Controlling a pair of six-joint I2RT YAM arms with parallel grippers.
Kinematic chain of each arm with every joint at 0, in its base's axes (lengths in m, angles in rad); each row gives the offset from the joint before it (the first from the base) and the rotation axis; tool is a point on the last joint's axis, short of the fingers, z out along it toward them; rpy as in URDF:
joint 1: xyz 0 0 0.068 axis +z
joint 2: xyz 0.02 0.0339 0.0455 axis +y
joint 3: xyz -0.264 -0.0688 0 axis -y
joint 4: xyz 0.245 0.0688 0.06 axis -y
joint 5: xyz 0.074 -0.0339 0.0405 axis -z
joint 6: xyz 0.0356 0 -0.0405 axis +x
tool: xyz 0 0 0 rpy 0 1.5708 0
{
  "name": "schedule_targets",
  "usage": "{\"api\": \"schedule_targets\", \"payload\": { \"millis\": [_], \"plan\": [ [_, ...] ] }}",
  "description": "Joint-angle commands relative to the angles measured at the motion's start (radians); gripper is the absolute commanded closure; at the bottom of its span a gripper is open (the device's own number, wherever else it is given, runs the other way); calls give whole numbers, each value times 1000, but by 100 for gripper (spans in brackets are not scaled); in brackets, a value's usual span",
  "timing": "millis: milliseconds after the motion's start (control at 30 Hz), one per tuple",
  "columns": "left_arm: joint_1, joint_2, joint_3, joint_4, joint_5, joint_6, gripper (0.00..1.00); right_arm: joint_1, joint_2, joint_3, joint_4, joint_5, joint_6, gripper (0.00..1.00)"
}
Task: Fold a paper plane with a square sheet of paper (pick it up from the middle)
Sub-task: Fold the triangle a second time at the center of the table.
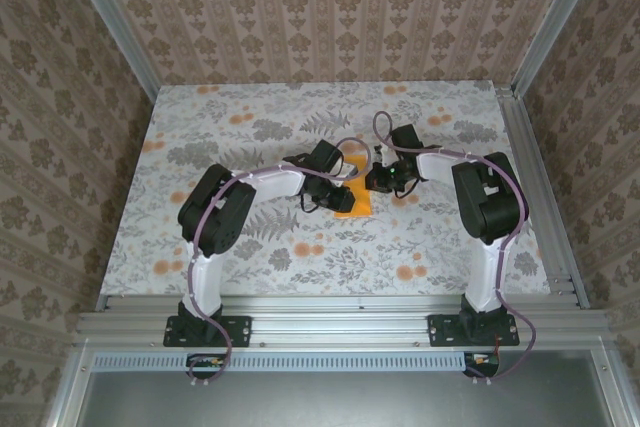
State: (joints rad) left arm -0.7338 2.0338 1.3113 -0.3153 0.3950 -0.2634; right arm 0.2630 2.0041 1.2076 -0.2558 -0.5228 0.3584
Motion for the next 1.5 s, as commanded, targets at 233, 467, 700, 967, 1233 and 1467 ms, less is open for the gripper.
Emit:
{"api": "schedule_targets", "payload": {
  "millis": [233, 467, 700, 967, 1233, 1467],
  "plan": [
    [-4, 57, -15, -114, -36, 27, 77, 3, 27, 8, -39, 55, -22, 99],
    [3, 27, -17, -83, -2, 4, 77, 3, 34, -5, -56, 93, -23, 99],
    [9, -18, -12, -39, 46, -37, 76, 4, 47, -20, -63, 115, -23, 99],
    [34, -65, 15, 28, 111, -113, 76, 3, 46, -20, -77, 133, -23, 99],
    [62, -101, 47, 144, 156, -219, 76, 4, 44, -23, -87, 134, -25, 99],
    [59, -26, 86, 139, 168, -230, 77, 5, 44, -25, -88, 135, -21, 99]
  ]
}}
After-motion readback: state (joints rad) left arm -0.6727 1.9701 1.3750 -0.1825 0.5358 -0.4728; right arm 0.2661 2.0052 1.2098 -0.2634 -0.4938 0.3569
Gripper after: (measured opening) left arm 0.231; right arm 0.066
